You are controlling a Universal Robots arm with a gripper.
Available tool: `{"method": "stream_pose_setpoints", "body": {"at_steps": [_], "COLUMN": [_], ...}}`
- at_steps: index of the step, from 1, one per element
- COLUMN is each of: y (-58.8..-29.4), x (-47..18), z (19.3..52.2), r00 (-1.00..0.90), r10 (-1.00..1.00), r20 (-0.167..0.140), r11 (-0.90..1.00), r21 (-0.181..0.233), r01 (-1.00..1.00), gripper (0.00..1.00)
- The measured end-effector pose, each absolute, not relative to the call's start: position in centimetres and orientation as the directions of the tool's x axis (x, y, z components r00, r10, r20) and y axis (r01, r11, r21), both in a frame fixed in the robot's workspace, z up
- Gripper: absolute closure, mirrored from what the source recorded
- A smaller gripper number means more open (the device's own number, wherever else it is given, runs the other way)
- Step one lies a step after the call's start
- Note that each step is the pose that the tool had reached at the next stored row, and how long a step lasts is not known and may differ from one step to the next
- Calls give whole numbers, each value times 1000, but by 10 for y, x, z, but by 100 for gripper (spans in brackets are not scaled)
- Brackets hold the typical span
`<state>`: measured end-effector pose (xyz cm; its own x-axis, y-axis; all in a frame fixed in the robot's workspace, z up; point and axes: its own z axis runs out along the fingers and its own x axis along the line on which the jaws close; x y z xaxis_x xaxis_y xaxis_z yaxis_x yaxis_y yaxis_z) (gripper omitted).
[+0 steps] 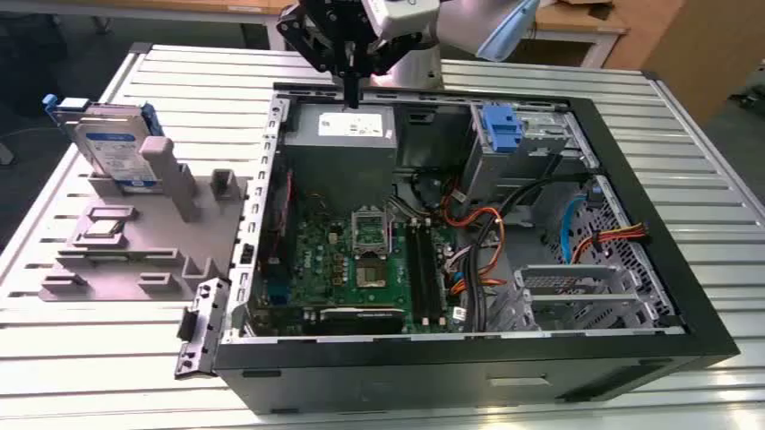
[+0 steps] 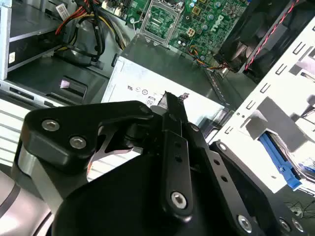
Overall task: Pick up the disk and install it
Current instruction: 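Reach for the disk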
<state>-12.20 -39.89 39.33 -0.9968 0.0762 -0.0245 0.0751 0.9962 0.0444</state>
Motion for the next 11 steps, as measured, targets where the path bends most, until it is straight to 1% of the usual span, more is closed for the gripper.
{"method": "stream_pose_setpoints", "body": {"at_steps": [11], "y": [-399], "x": [-127], "z": [393], "r00": [-997], "r10": [76], "r20": [-24], "r11": [996], "r21": [44], "r01": [75], "gripper": [90]}}
